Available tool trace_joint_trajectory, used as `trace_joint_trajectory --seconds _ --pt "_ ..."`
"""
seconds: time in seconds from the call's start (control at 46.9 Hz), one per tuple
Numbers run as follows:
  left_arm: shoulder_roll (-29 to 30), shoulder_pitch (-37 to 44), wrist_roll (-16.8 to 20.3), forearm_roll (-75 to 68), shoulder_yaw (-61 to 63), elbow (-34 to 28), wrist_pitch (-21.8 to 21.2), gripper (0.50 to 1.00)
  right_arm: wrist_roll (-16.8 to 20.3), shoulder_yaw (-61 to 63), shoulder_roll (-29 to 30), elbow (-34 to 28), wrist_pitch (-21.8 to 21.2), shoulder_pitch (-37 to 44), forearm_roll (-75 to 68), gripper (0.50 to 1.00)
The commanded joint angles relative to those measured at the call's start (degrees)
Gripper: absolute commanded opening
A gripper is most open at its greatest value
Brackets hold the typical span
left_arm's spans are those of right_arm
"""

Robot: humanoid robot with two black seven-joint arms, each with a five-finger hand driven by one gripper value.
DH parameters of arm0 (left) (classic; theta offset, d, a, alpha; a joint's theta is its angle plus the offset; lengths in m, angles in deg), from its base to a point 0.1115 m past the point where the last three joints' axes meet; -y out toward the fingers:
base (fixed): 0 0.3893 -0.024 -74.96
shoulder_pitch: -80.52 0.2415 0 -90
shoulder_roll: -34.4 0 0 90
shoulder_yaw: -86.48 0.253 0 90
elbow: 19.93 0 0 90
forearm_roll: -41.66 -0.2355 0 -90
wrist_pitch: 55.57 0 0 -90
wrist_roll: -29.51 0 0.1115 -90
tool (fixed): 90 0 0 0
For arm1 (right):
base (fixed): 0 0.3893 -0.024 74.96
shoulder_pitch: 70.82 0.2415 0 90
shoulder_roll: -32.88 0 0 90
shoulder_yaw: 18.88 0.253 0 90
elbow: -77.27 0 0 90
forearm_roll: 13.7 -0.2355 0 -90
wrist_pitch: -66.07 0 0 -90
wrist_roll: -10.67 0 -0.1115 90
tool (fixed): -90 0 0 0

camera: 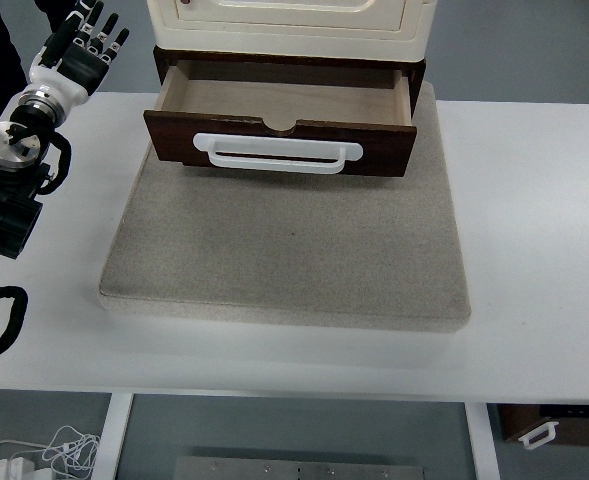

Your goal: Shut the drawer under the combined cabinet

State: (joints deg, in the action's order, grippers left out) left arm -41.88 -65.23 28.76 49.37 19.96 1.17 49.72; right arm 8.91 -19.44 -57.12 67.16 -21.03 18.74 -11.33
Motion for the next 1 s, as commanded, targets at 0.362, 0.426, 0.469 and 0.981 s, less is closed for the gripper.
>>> trace_joint_trajectory --seconds 0.362,0.426,0.469,0.981 --pt "0.0 -0.1 0.0 0.0 0.0 -0.3 0.0 0.996 0.0 0.0 0.0 0.0 0.0 0.0 0.0 0.952" --pt "0.1 -0.2 0.0 -0.1 0.0 -0.4 0.1 0.996 0.0 0.0 0.0 0.0 0.0 0.0 0.0 0.952" --pt "0.1 -0.2 0.0 -0.1 0.0 -0.4 0.4 0.996 0.0 0.0 0.0 0.0 0.0 0.0 0.0 0.952" --pt "2.5 -1.2 0.9 -0.6 0.1 -0.2 1.1 0.996 0.0 0.0 0.0 0.0 0.0 0.0 0.0 0.952"
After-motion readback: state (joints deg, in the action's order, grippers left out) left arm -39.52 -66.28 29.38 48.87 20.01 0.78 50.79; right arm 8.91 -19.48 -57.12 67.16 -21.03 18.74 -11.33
